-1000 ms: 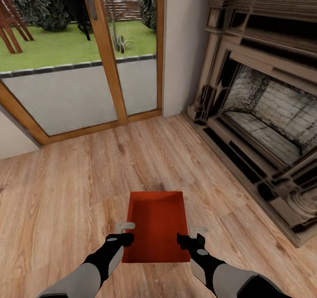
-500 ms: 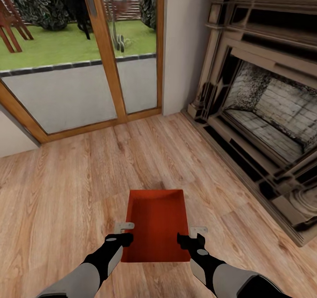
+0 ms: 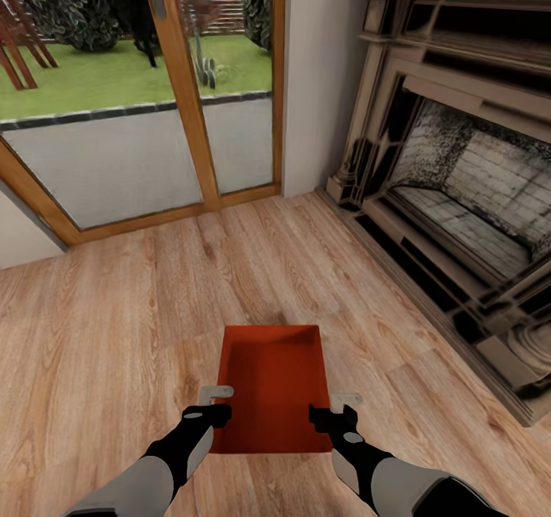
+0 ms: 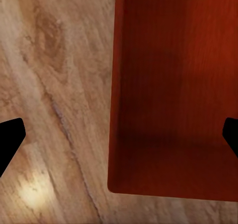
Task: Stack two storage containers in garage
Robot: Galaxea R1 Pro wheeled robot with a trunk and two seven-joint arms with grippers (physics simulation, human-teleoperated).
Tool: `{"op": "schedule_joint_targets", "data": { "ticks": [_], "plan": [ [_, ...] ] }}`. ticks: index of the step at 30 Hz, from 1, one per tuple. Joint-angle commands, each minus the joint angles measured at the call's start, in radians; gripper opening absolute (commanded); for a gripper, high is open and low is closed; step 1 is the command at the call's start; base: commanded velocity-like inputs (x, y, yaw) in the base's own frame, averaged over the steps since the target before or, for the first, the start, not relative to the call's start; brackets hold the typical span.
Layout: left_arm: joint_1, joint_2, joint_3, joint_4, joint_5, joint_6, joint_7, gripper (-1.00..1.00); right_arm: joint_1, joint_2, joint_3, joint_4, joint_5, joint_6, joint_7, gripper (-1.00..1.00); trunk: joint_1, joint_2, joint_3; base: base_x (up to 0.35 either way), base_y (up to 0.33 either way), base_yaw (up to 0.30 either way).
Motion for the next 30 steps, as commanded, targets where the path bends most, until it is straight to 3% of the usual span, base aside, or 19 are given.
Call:
{"op": "schedule_joint_targets", "data": {
  "ticks": [1, 8, 18, 19, 22, 30],
  "plan": [
    [0.000, -0.001, 0.008, -0.002, -0.008, 0.006, 0.000, 1.00, 0.000, -0.002, 0.009, 0.000, -0.007, -0.002, -0.003, 1.00, 0.004, -0.008, -0.004, 0.000, 0.000, 0.000],
    [0.000, -0.001, 0.008, -0.003, -0.008, 0.006, 0.000, 1.00, 0.000, -0.011, 0.010, 0.001, -0.008, -0.003, -0.004, 1.00, 0.031, -0.057, -0.026, 0.000, 0.000, 0.000],
    [-0.001, -0.001, 0.008, -0.004, -0.008, 0.006, 0.000, 1.00, 0.000, -0.012, 0.011, 0.001, -0.007, -0.003, -0.003, 1.00, 0.031, -0.057, -0.026, 0.000, 0.000, 0.000],
    [-0.001, 0.000, 0.008, -0.004, -0.008, 0.006, 0.000, 1.00, 0.000, -0.012, 0.010, 0.001, 0.025, -0.004, -0.003, 1.00, 0.031, -0.057, -0.026, 0.000, 0.000, 0.000],
    [0.000, 0.000, 0.009, -0.004, -0.008, 0.006, 0.000, 1.00, 0.000, -0.012, 0.010, 0.001, 0.047, -0.004, -0.004, 1.00, 0.031, -0.057, -0.026, 0.000, 0.000, 0.000],
    [-0.001, 0.001, 0.008, -0.005, -0.008, 0.006, 0.000, 1.00, 0.000, -0.021, 0.009, 0.001, 0.048, -0.005, -0.004, 1.00, 0.031, -0.057, -0.026, 0.000, 0.000, 0.000]
  ]
}}
